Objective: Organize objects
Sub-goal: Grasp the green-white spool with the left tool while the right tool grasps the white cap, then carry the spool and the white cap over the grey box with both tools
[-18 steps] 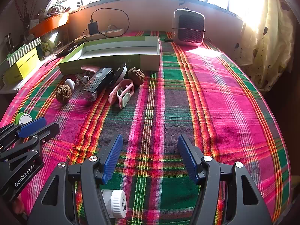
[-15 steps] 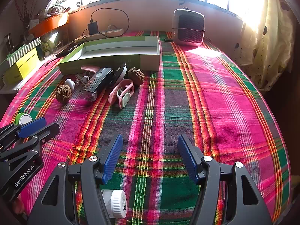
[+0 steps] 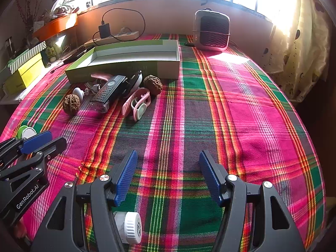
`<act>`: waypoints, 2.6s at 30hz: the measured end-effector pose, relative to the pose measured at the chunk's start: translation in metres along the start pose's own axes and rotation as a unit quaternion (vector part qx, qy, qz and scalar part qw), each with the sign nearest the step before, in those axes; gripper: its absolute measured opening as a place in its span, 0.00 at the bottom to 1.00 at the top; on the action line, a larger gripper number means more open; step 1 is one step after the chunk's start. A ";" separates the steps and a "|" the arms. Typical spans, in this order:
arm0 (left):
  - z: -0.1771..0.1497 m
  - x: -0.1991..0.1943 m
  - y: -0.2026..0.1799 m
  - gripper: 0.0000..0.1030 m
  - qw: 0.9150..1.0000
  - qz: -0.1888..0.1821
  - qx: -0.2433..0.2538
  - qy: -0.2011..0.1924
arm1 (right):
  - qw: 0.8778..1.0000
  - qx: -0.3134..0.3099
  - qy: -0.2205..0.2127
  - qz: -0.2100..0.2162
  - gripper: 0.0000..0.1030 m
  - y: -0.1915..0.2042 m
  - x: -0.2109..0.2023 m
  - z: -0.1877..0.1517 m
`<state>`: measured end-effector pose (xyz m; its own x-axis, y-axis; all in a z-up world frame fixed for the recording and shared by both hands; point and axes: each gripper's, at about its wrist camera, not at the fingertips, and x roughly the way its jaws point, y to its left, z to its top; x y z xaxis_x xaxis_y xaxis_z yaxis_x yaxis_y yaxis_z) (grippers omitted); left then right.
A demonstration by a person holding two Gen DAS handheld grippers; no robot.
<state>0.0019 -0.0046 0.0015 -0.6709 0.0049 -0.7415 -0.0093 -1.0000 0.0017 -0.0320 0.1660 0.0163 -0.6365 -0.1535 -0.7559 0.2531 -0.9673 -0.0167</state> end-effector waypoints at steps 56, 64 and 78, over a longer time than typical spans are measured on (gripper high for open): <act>-0.014 -0.028 0.081 0.34 0.999 -0.008 -0.049 -0.019 | 0.998 -0.030 -0.031 0.050 0.20 0.015 -0.034 -0.042; -0.005 -0.018 0.080 0.34 0.999 -0.026 -0.038 -0.015 | 0.998 -0.034 -0.030 0.049 0.19 0.017 -0.030 -0.037; -0.001 -0.002 0.078 0.34 0.999 -0.019 -0.032 0.009 | 0.997 -0.040 -0.022 0.060 0.19 0.022 -0.021 -0.026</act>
<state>0.0037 -0.0828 0.0023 -0.6569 0.0442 -0.7527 0.0127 -0.9975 -0.0697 0.0058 0.1534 0.0151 -0.6296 -0.2771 -0.7258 0.3852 -0.9226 0.0181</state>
